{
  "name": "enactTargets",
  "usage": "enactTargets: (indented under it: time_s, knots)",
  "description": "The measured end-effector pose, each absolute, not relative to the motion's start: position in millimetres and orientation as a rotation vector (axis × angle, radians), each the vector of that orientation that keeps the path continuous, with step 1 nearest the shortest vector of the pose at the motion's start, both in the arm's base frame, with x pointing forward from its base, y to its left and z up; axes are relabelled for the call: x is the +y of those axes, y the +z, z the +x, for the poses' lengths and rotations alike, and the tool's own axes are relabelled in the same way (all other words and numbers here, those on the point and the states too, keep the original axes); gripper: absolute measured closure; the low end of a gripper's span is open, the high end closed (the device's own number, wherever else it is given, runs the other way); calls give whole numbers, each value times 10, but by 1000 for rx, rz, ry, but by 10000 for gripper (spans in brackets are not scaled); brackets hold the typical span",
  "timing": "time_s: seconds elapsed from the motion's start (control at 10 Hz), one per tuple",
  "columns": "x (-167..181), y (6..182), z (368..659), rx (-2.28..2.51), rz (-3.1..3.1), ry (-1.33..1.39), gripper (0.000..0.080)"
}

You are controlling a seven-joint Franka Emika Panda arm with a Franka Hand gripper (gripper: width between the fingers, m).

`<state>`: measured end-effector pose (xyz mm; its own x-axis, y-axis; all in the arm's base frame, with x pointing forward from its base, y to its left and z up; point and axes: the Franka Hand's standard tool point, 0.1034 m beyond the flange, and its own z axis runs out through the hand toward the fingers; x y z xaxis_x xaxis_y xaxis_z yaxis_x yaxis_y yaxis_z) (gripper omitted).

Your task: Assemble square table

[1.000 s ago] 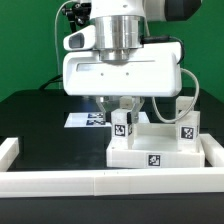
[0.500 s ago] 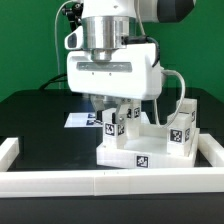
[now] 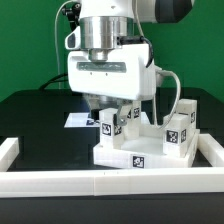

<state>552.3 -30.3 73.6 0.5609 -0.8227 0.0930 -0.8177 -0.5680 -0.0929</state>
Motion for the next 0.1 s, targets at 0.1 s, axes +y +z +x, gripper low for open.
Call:
enactTargets:
  time_s: [0.1]
  knots:
    - [-303, 736, 5523, 1441, -2741, -195, 156]
